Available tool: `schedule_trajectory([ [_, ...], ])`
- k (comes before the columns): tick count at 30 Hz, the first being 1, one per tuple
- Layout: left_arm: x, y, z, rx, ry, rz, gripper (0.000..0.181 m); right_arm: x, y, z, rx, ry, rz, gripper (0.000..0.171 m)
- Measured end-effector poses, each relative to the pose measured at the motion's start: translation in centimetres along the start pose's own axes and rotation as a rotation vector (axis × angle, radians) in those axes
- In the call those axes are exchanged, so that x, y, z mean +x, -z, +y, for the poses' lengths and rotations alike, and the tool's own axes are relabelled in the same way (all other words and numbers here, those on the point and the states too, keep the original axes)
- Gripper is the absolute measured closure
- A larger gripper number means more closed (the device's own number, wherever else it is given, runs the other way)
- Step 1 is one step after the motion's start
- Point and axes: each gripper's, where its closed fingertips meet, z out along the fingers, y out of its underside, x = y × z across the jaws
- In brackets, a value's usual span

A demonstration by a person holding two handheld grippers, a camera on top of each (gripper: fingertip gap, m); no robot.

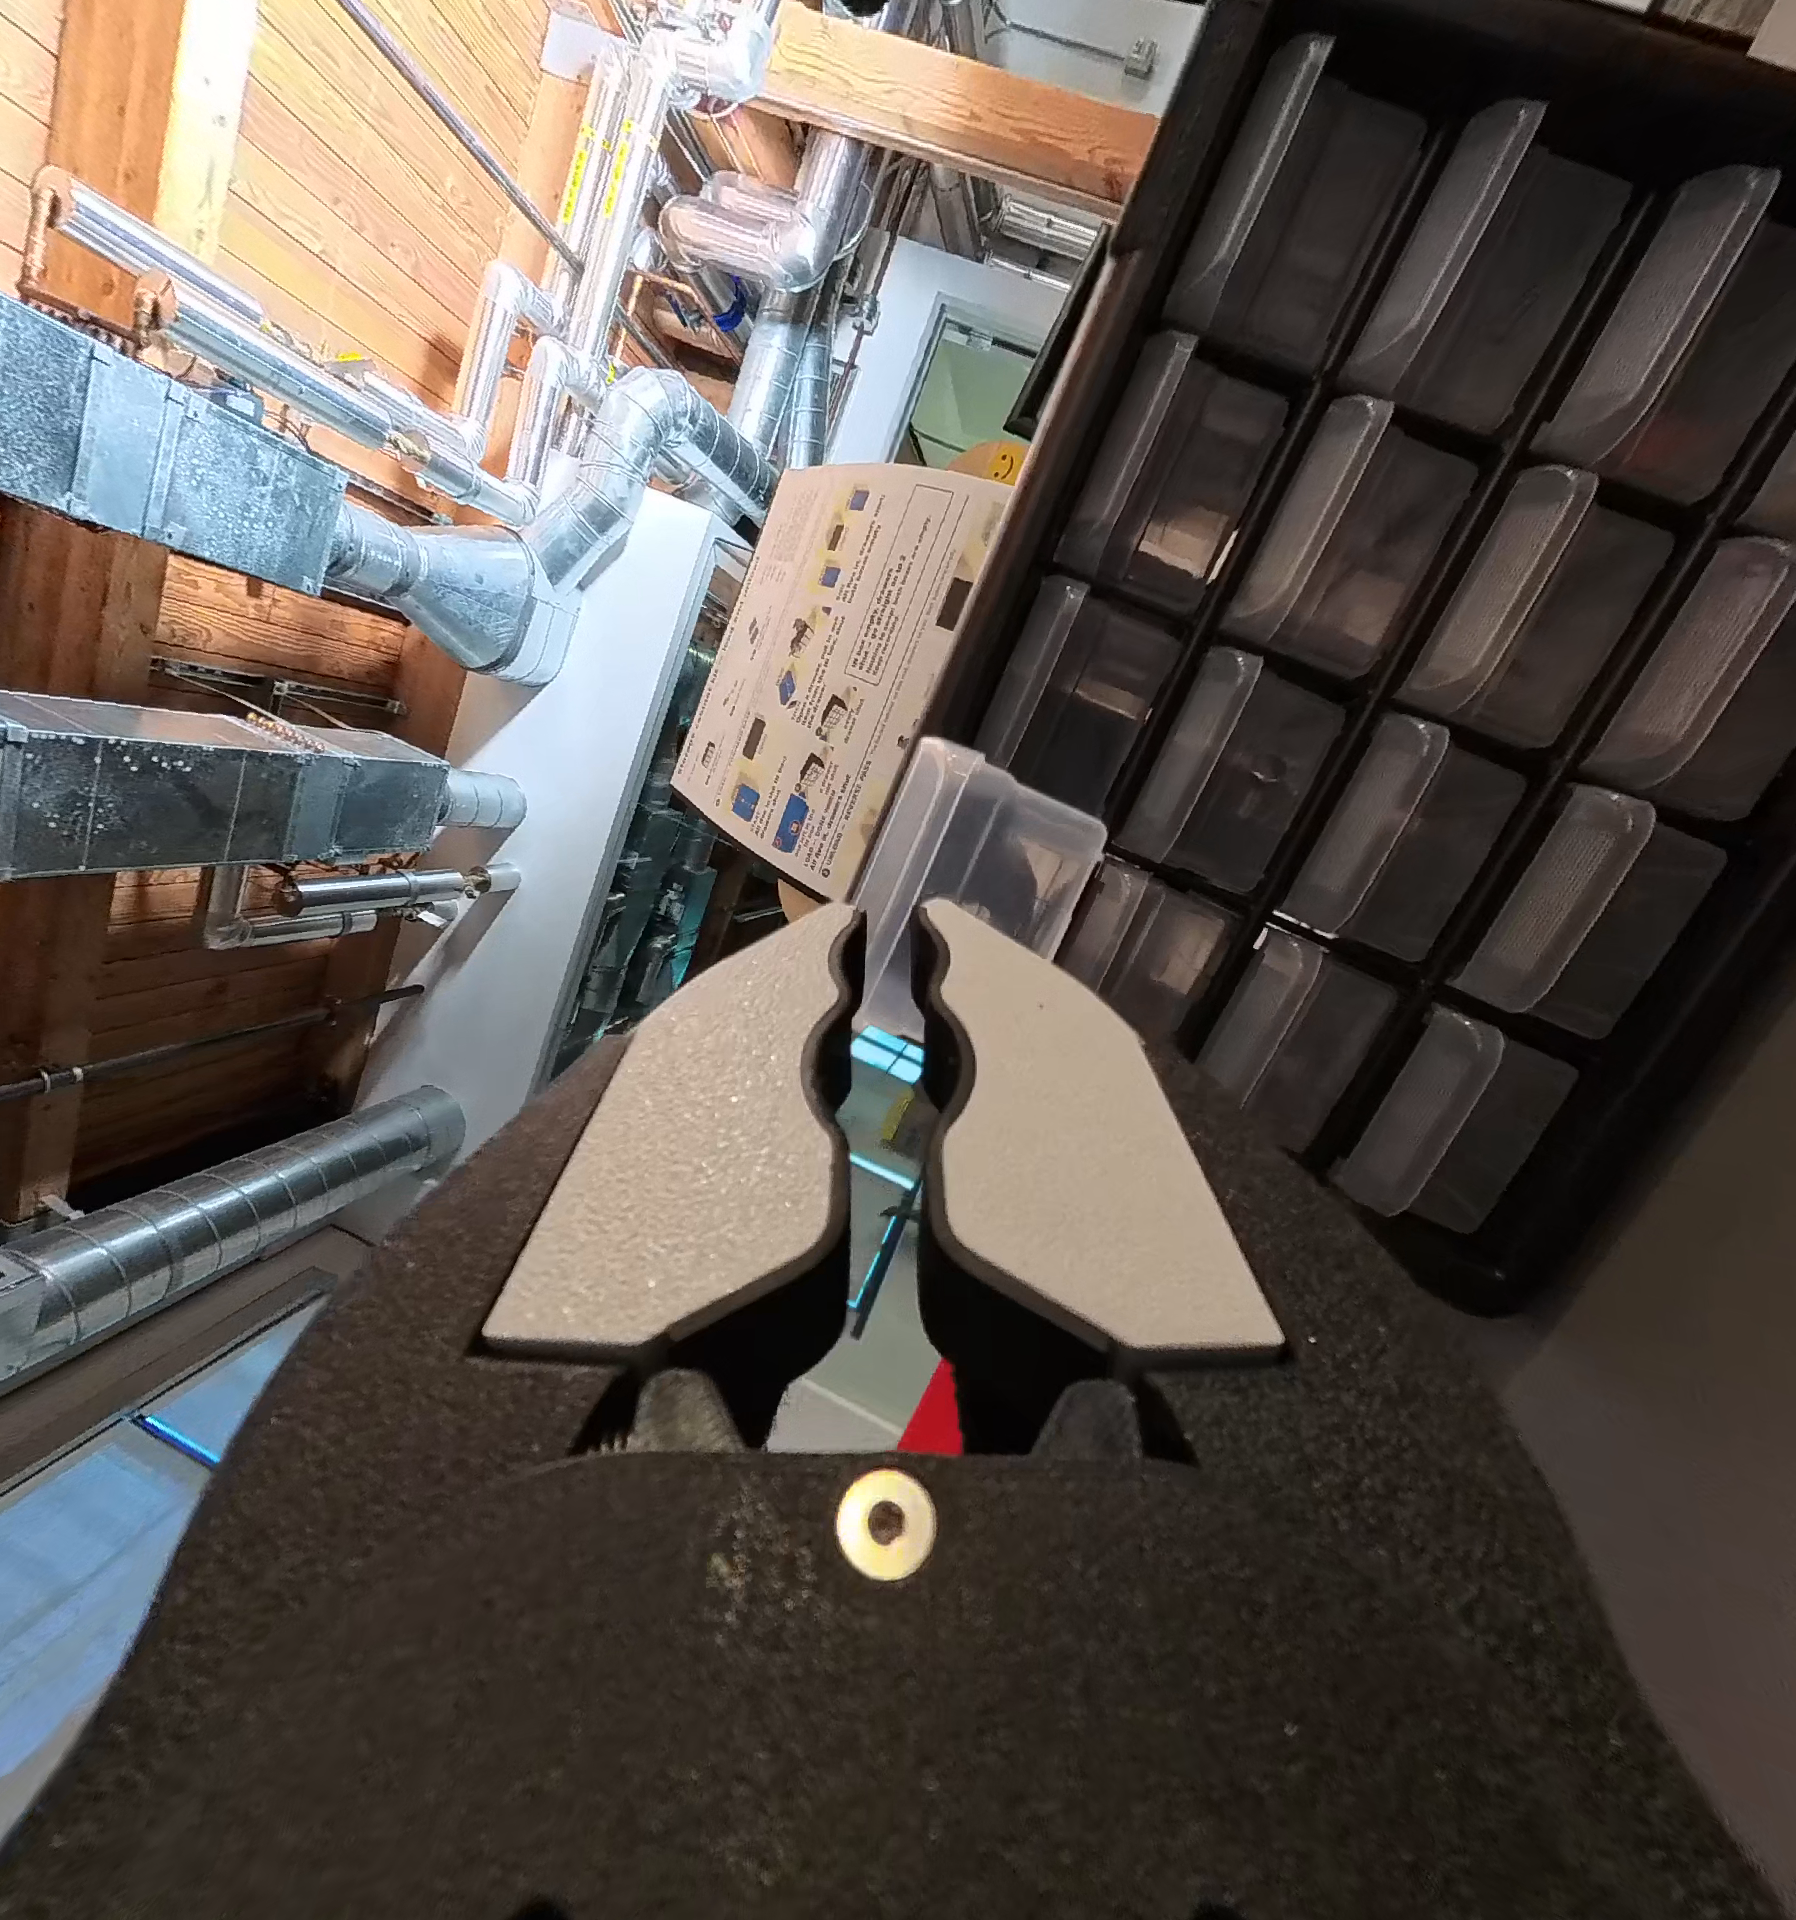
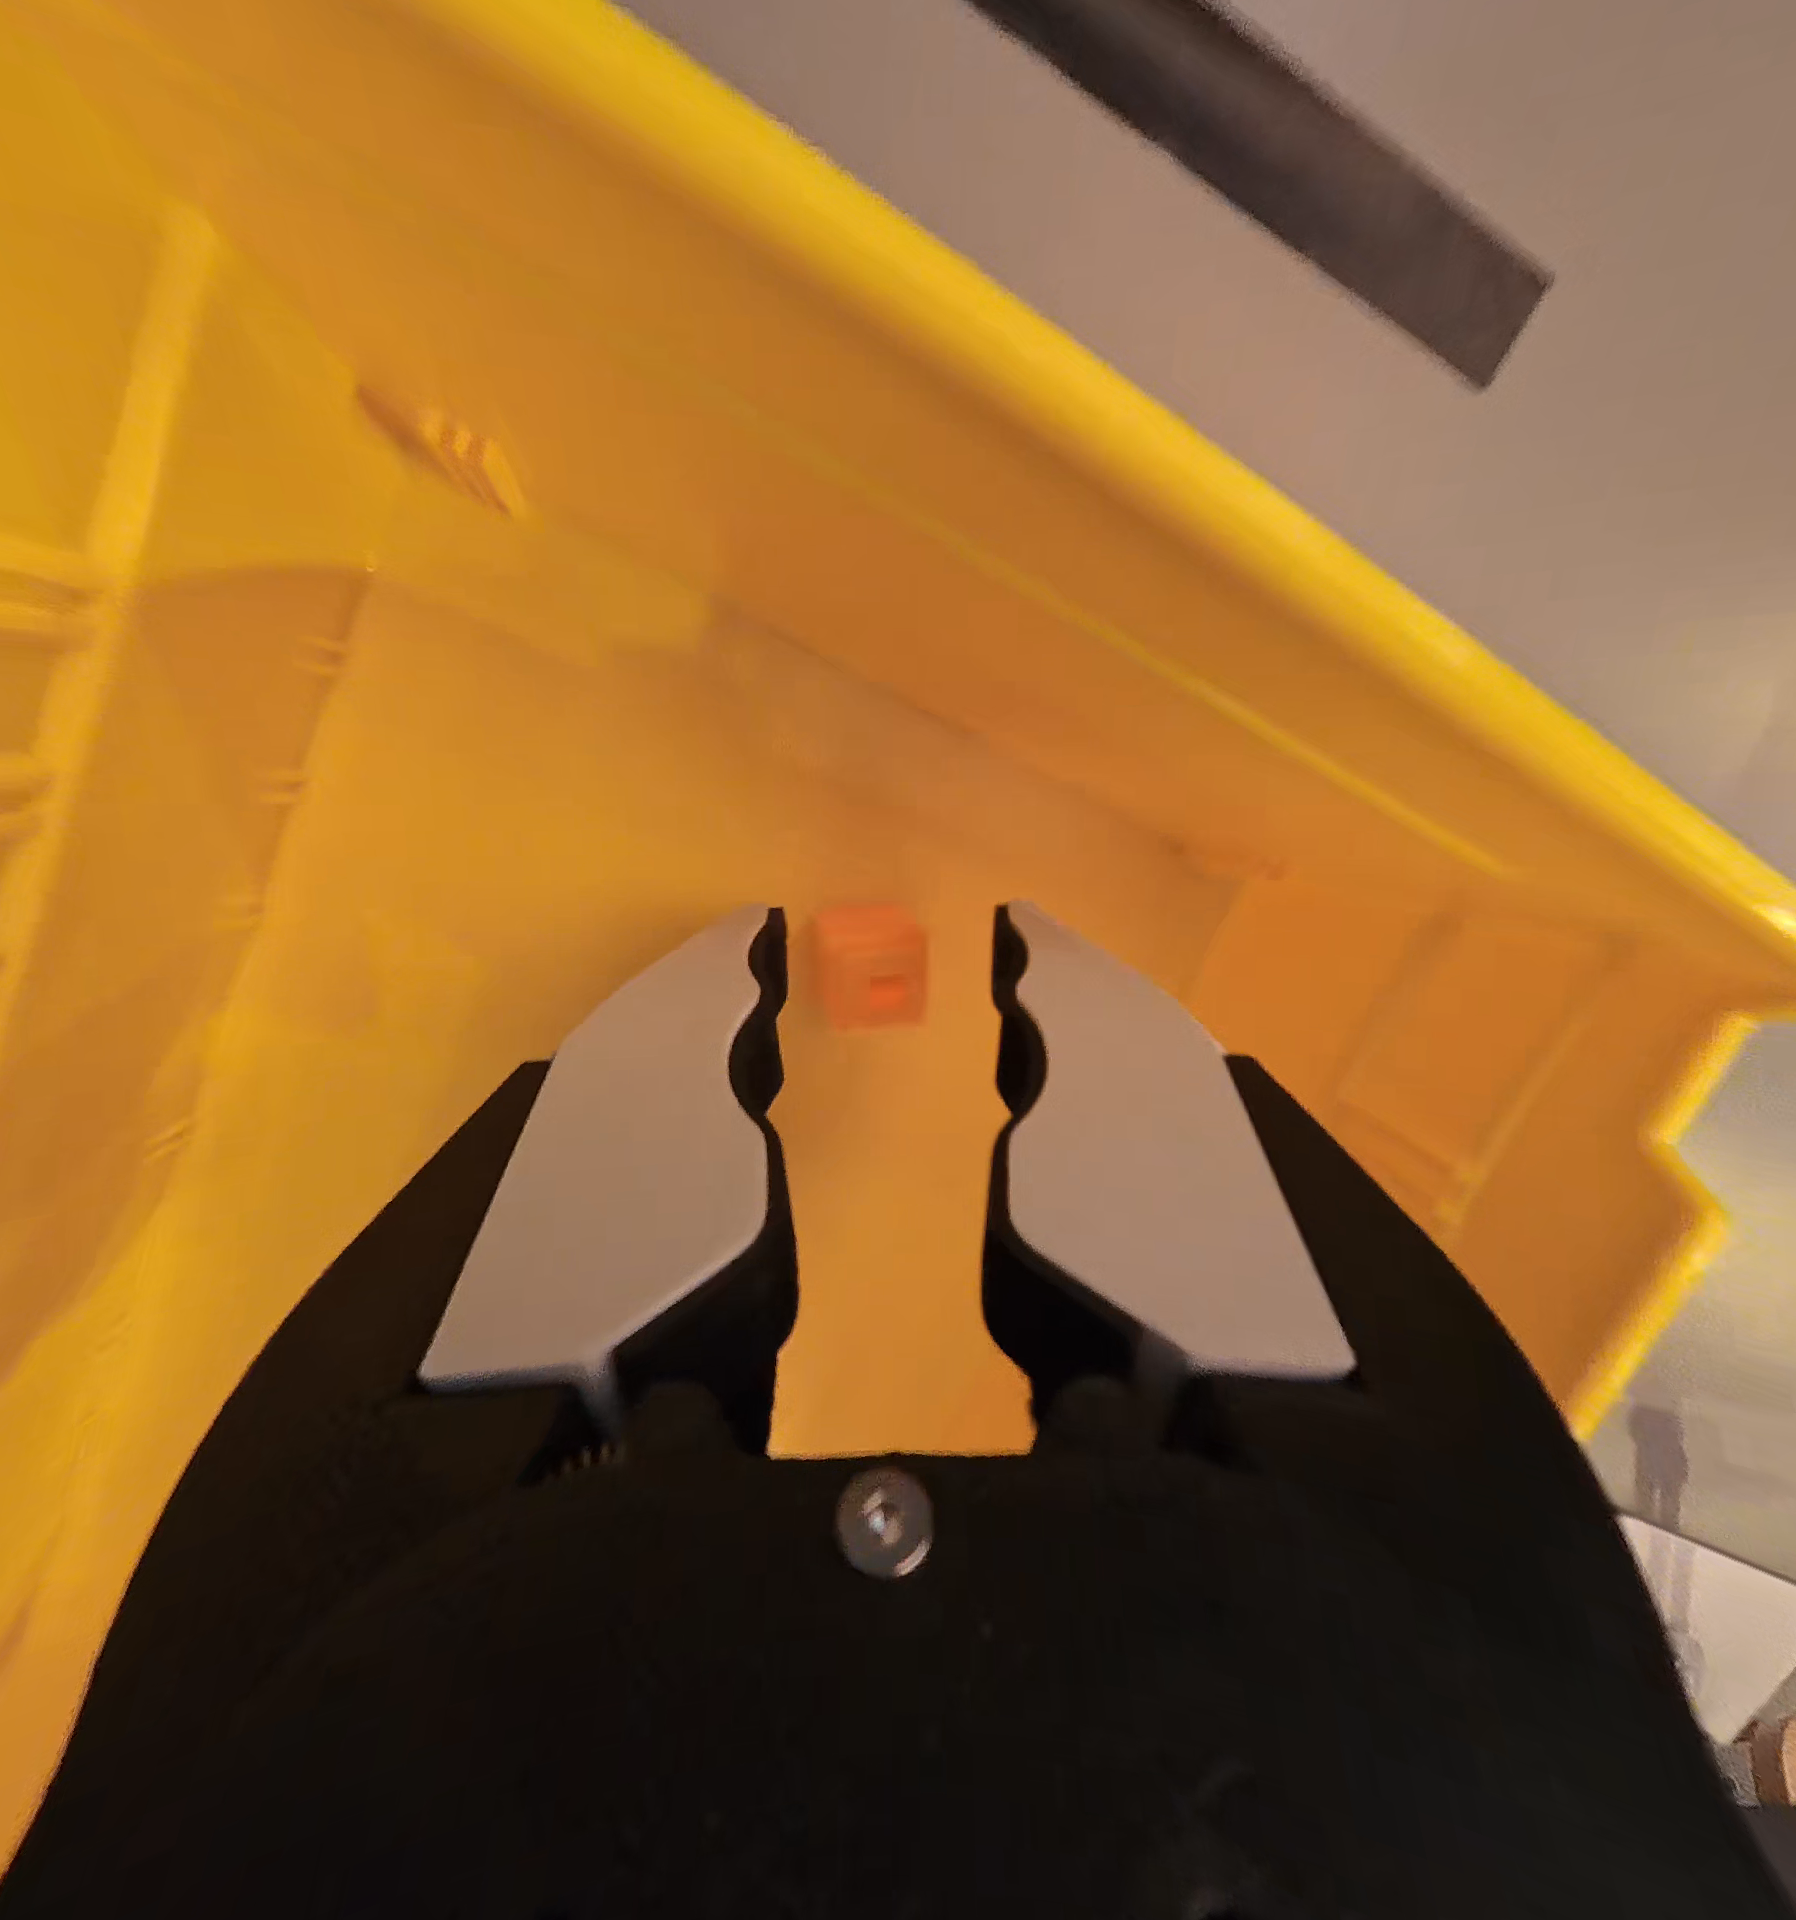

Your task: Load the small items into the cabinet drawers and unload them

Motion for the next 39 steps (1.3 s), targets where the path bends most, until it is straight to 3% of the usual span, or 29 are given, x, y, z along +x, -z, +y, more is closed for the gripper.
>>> schedule_trajectory([
  [5,0.1,-1.1,0.6,-0.035,-0.074,0.001,0.175,0.5,3.3,-1.4,0.17,-0.011,0.149,0.122],
  [22,1.2,-6.1,3.5,-0.177,-0.167,0.043,0.172,-5.8,17.6,-6.0,0.702,-0.041,0.086,0.123],
  [27,1.5,-6.8,4.0,-0.2,-0.14,0.046,0.169,-6.5,18.6,-5.5,0.729,-0.026,0.067,0.123],
  [33,2.5,-5.6,2.2,-0.135,-0.102,0.034,0.146,-6.6,18.2,-5.4,0.715,-0.009,0.069,0.123],
  [37,6.0,-3.7,-1.2,0.009,-0.155,0.114,0.154,-6.7,18.0,-5.4,0.713,-0.011,0.053,0.123],
  [39,7.2,-4.4,-1.3,-0.009,-0.218,0.122,0.155,-6.8,17.7,-5.3,0.707,-0.006,0.047,0.123],
])
